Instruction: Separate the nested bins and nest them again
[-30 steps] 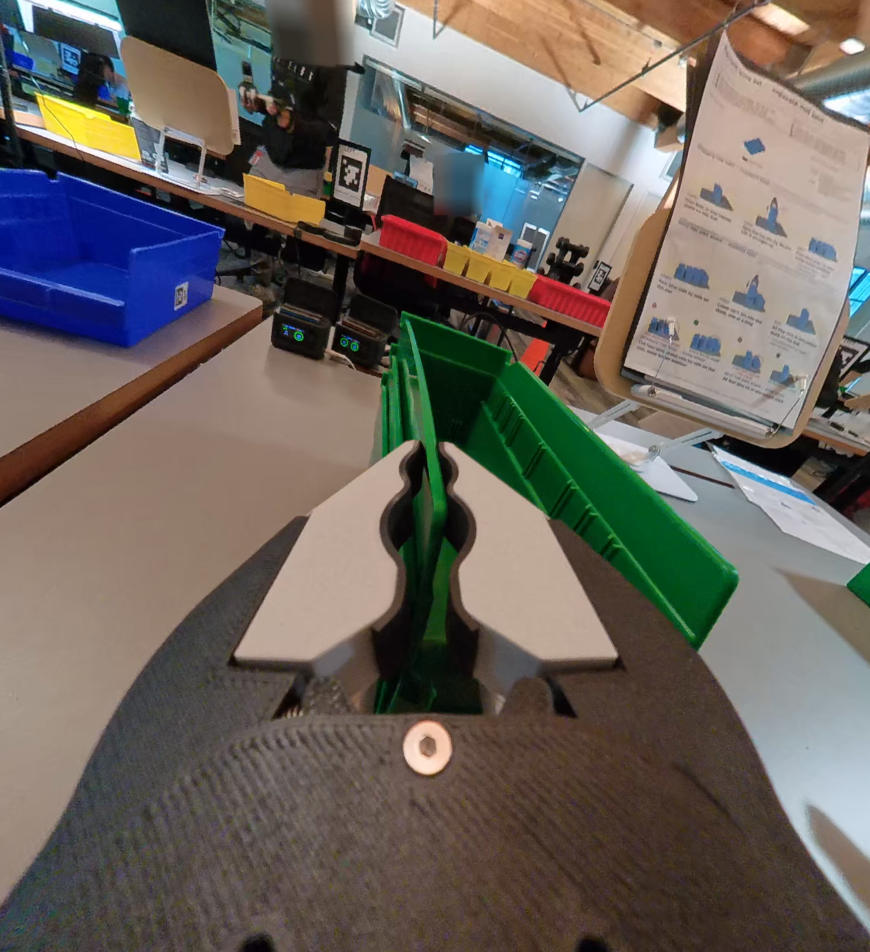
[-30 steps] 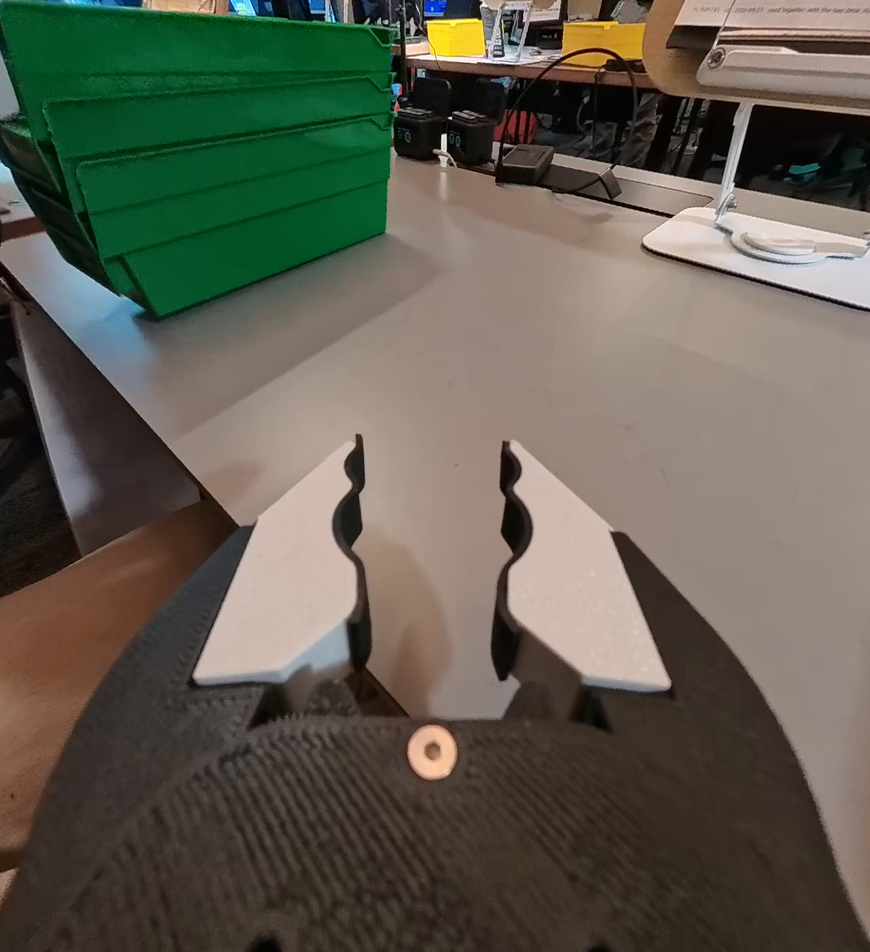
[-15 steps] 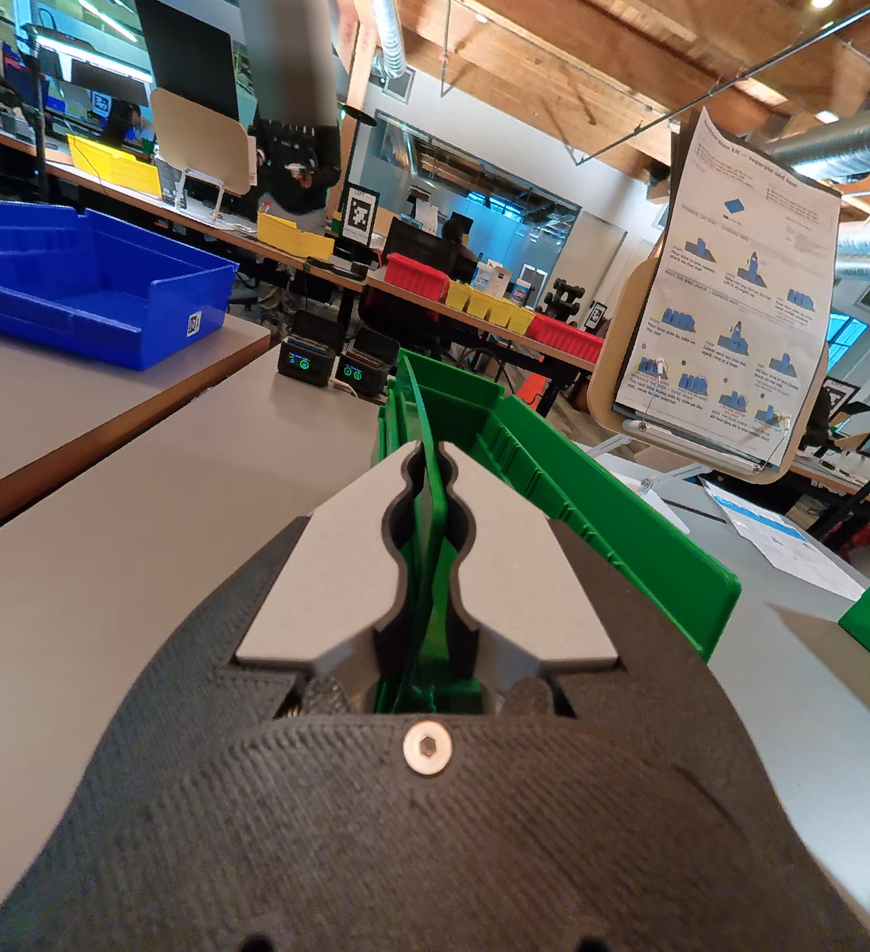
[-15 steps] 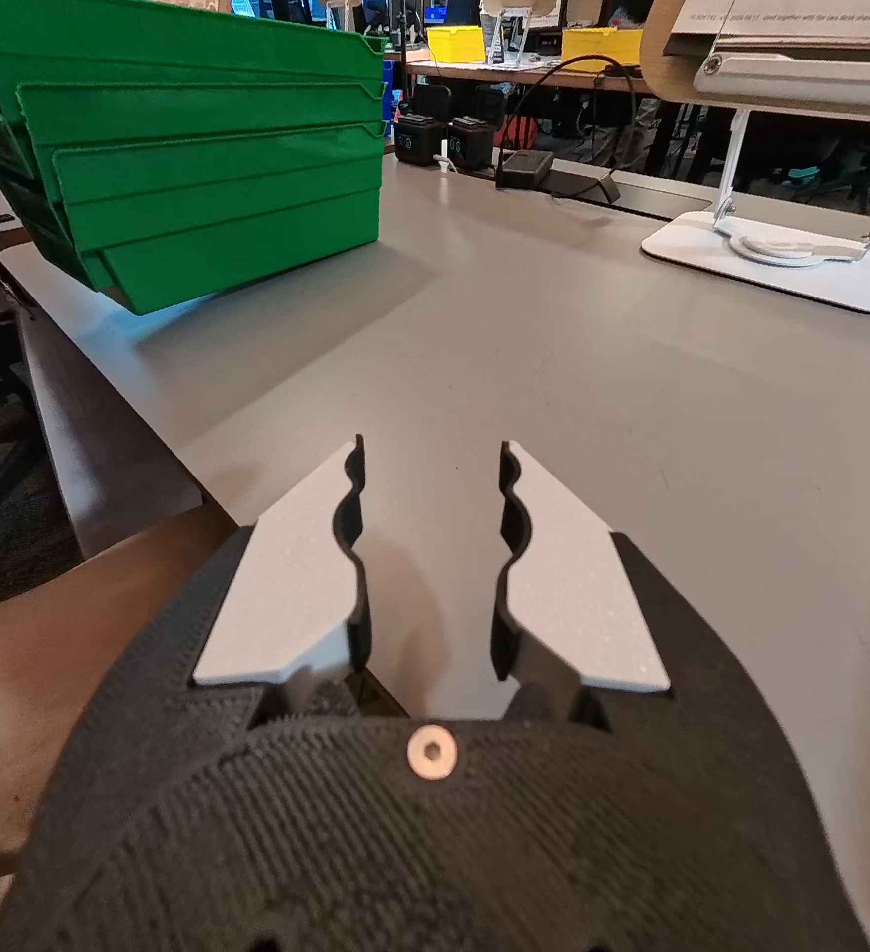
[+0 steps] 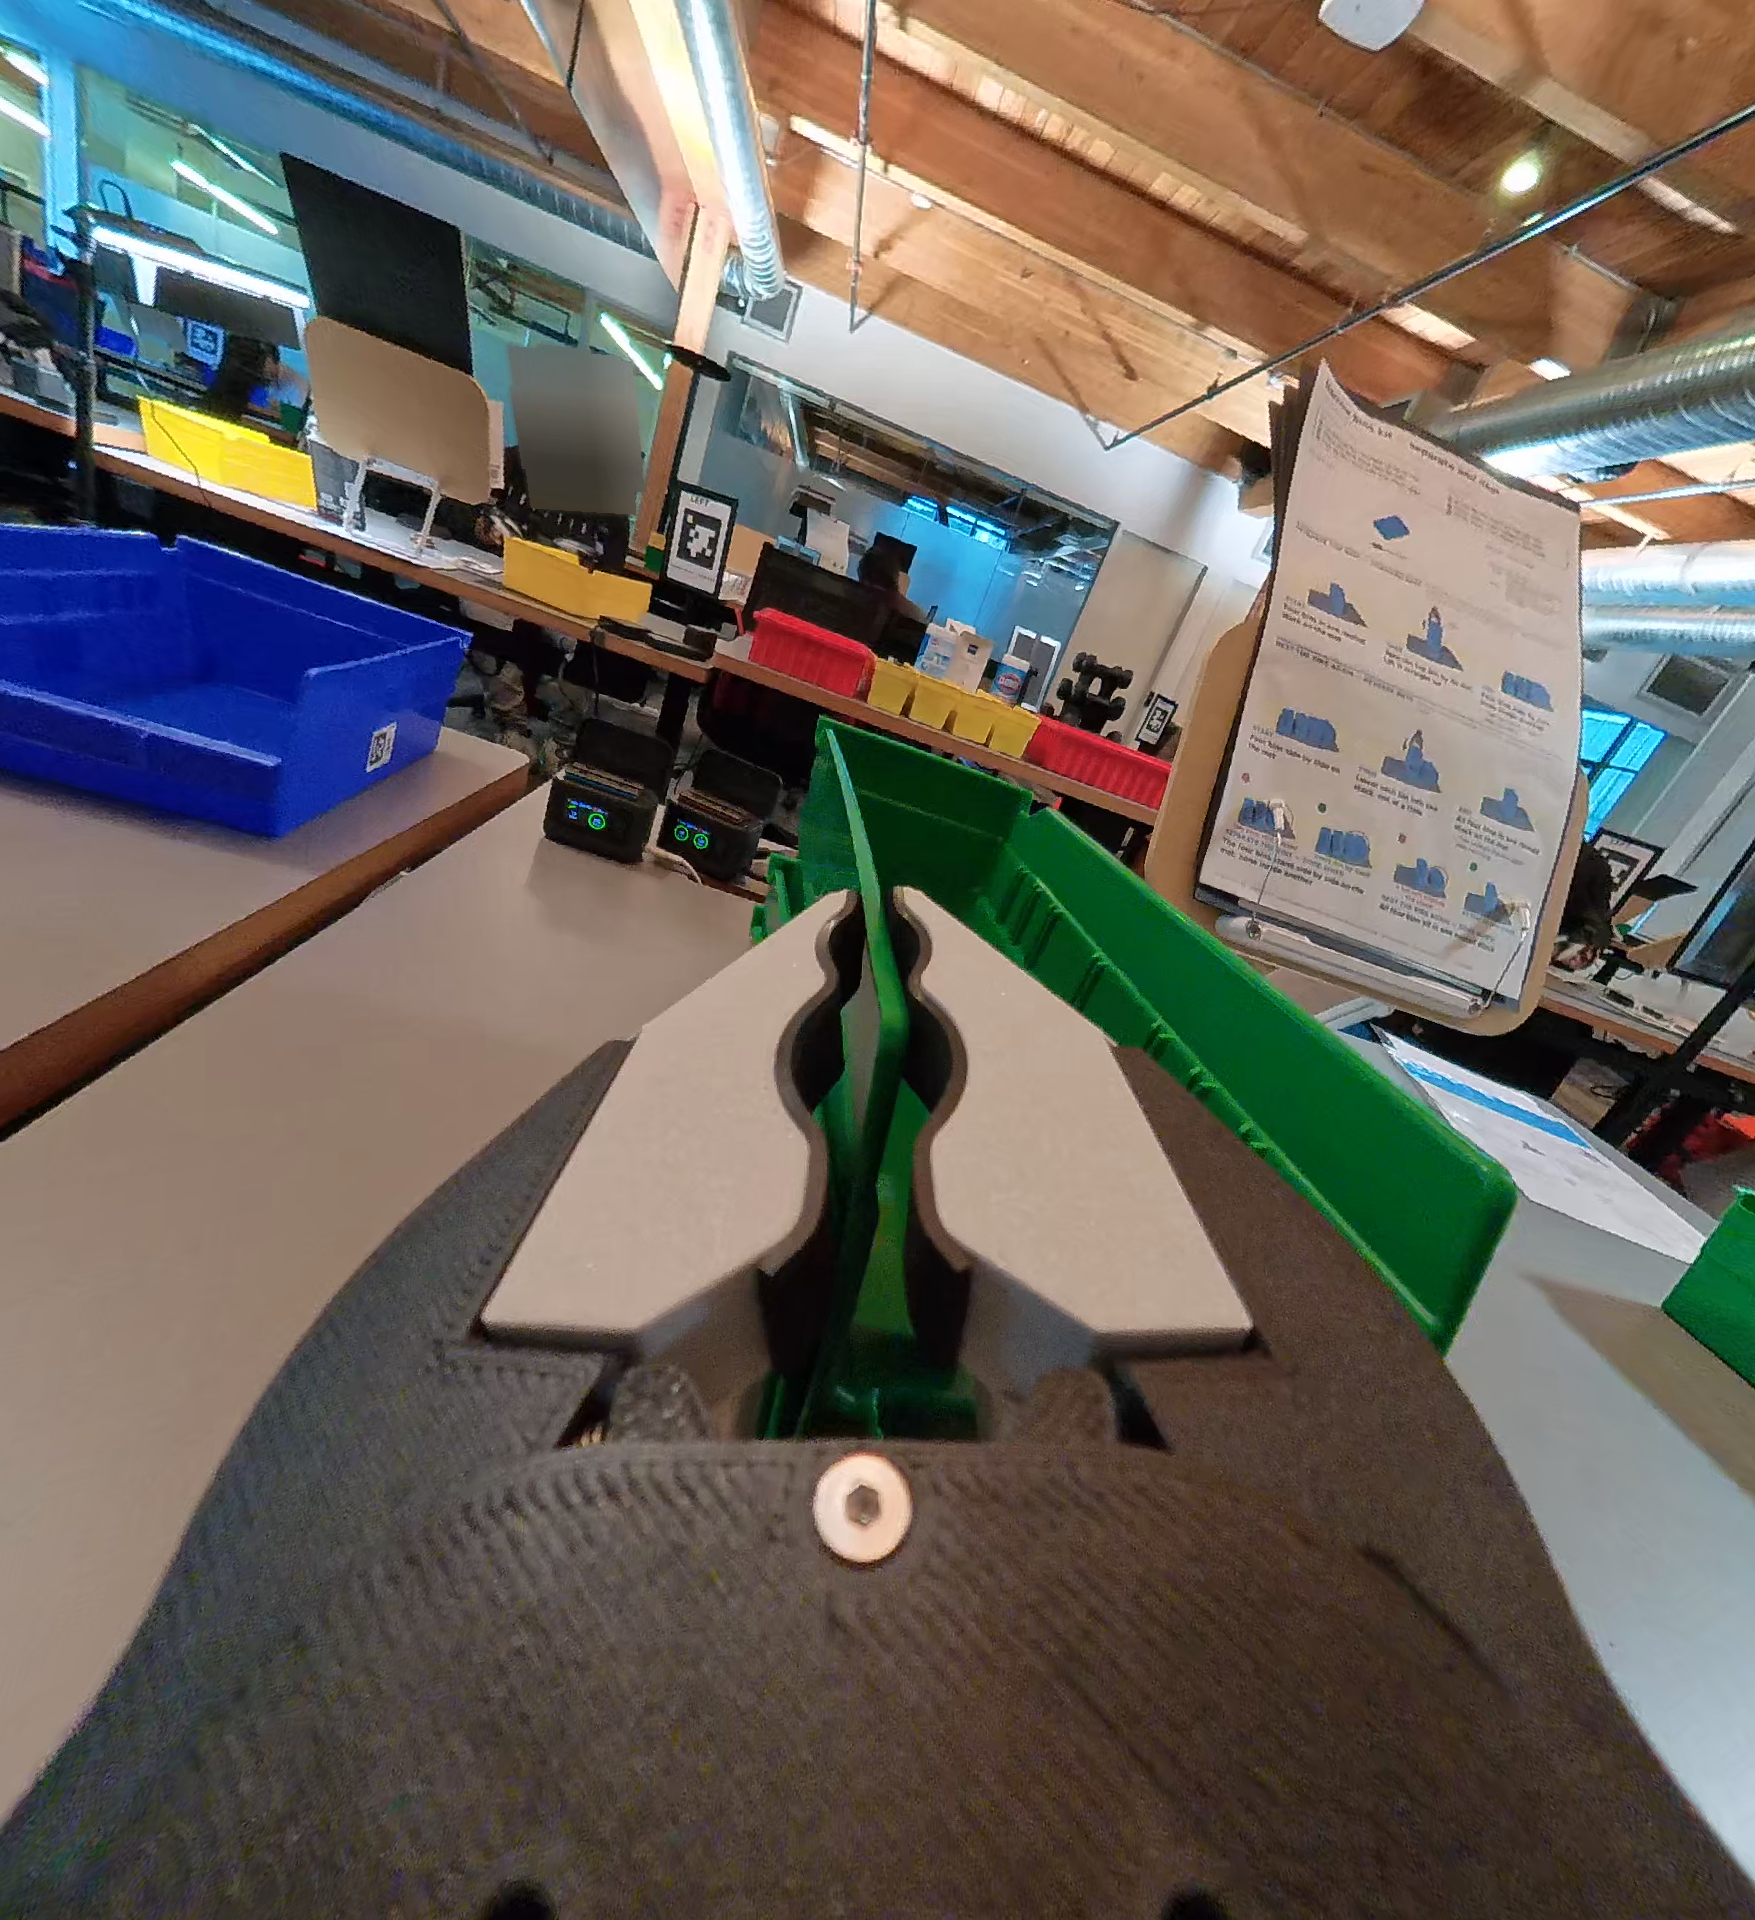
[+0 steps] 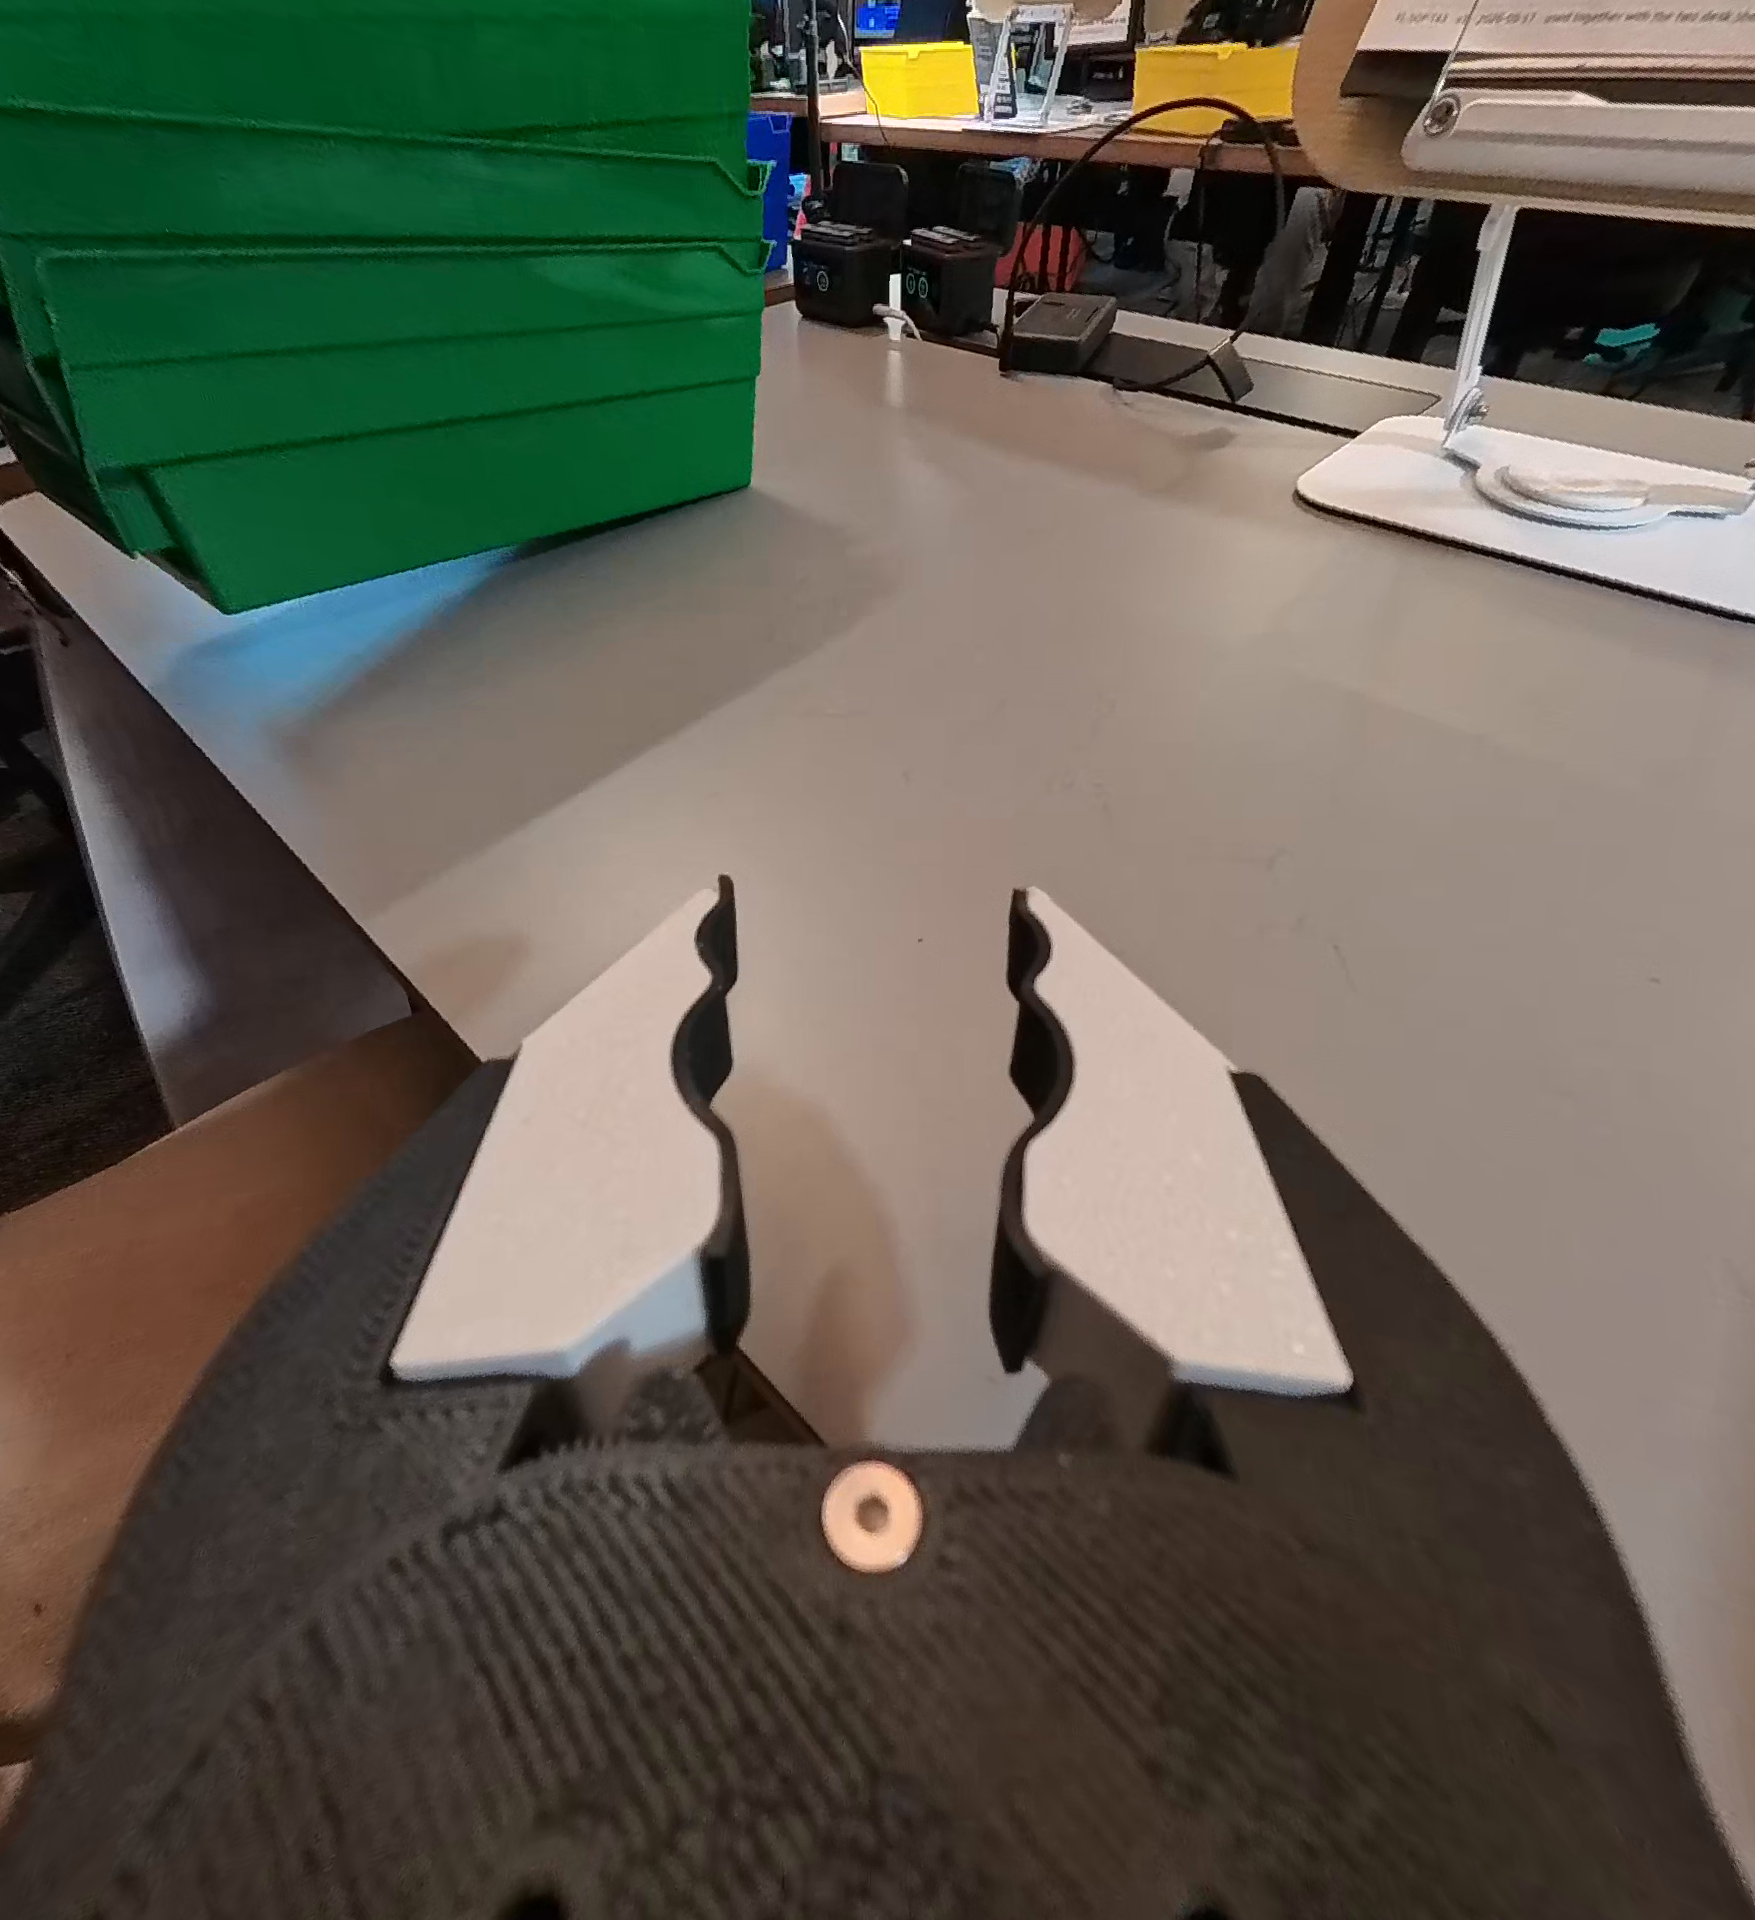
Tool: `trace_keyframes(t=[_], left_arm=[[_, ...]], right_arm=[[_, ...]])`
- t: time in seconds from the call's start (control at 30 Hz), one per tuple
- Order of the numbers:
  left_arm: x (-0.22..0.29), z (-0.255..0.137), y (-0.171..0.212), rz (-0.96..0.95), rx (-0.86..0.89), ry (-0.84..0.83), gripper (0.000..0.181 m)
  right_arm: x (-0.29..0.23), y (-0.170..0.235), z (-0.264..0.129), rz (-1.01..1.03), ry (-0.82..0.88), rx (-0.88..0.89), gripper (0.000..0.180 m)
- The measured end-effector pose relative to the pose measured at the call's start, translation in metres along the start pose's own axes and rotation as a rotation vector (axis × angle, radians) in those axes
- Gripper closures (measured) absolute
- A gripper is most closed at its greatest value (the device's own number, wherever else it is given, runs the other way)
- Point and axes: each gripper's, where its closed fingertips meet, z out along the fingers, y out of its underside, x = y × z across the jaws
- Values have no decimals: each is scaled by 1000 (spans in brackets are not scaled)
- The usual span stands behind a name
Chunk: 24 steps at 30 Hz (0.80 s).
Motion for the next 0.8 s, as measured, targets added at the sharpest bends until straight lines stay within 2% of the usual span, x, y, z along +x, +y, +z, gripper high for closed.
trace_keyframes(t=[0.03,0.8], left_arm=[[-1,0,0,-5,2,-3,181],[8,-7,-24,-43,82,25,181]], right_arm=[[0,0,0,-1,-1,0,128],[-2,0,0,-3,-5,1,128]])
